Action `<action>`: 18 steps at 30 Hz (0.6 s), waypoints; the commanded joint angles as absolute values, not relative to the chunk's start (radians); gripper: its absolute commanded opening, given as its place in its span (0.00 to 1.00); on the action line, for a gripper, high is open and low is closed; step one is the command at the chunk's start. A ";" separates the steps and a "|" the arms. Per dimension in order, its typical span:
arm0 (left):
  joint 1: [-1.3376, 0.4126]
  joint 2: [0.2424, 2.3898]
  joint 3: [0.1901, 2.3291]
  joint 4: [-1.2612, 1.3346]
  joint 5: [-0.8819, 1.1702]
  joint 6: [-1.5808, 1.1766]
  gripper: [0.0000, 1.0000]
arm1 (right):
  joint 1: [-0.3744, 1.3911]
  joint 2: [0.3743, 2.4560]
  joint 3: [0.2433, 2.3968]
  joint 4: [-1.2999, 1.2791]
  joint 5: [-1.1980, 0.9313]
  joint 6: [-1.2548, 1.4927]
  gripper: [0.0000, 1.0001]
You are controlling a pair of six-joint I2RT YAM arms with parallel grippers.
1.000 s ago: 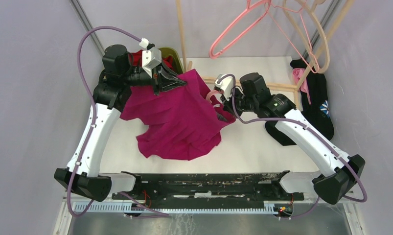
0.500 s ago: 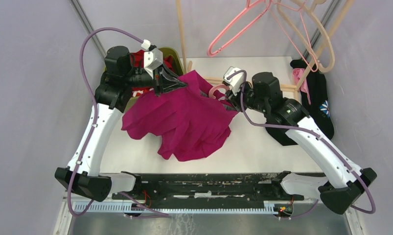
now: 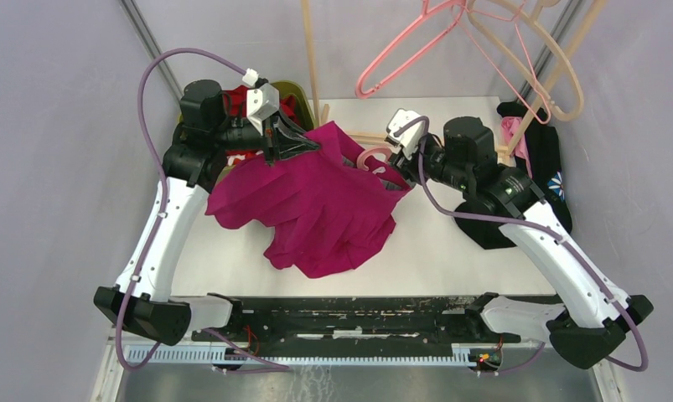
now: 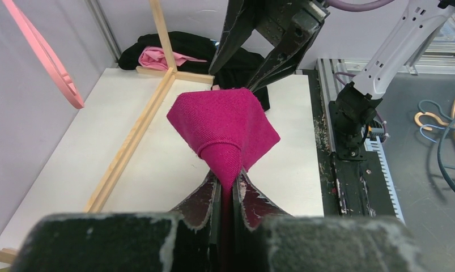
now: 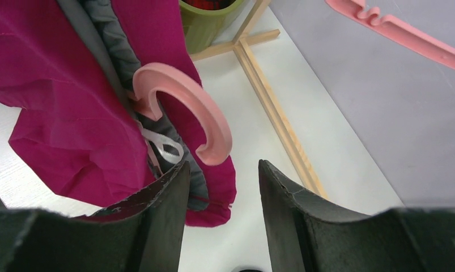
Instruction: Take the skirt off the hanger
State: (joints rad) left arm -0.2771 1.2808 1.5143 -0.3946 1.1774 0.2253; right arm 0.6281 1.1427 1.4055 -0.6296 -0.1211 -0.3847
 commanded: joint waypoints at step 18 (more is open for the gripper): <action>-0.281 1.219 1.508 -0.322 1.184 0.235 0.03 | 0.631 1.301 1.496 -0.537 -0.301 -0.448 0.55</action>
